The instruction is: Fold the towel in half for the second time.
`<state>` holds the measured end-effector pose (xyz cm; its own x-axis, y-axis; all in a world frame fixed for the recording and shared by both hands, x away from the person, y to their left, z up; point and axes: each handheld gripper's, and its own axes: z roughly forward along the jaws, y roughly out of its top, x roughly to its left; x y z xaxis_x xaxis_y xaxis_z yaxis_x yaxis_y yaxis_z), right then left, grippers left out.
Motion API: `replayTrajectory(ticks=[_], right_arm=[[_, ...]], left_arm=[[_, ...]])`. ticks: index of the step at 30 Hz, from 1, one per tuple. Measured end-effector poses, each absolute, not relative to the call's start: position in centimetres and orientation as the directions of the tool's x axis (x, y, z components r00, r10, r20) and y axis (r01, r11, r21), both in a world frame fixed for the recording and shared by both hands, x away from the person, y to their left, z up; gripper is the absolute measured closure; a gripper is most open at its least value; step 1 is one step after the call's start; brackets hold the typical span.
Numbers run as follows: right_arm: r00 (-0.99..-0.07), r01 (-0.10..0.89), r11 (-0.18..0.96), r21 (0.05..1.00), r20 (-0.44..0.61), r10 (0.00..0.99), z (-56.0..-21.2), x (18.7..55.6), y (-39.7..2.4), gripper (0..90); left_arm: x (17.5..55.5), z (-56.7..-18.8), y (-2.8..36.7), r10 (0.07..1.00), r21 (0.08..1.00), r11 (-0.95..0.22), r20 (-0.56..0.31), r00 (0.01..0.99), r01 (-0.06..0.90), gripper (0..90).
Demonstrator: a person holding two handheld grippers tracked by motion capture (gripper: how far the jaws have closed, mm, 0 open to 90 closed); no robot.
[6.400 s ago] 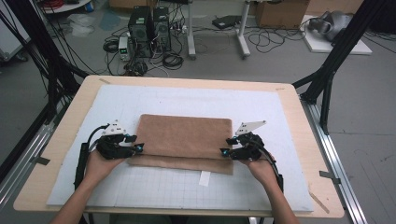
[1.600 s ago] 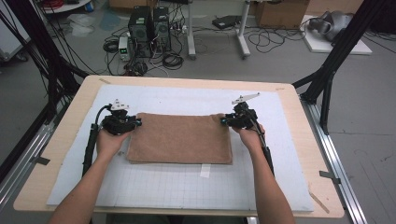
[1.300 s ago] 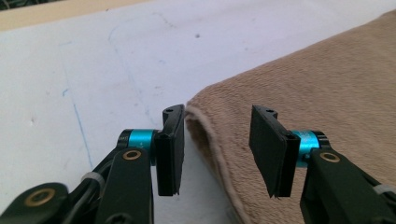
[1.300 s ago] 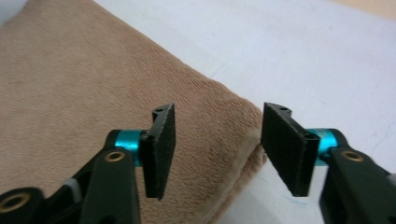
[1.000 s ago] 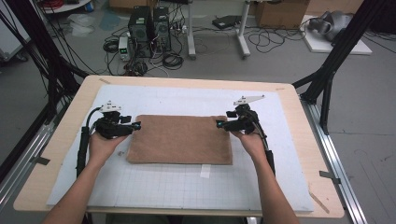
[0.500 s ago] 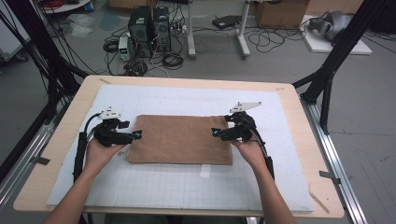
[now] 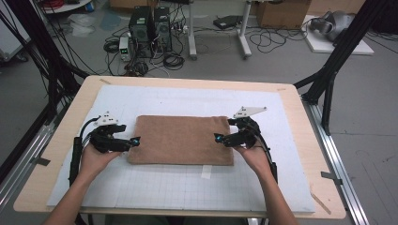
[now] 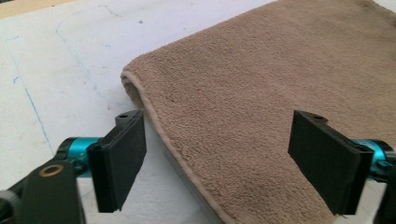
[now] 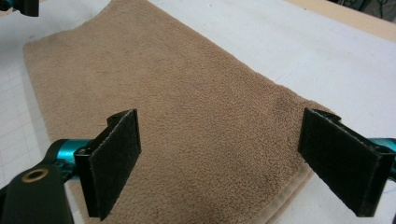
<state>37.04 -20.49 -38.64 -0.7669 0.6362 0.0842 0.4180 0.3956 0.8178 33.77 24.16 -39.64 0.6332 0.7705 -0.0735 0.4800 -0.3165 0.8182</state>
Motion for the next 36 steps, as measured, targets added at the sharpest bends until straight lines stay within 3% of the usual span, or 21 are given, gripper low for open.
replayTrajectory(ticks=[36], right_arm=[[-0.762,0.393,0.369,0.843,0.073,0.643,-39.0,32.3,-23.9,11.6]], left_arm=[[29.3,-39.9,26.4,0.768,0.849,-0.276,-0.087,0.634,0.451,13.1]])
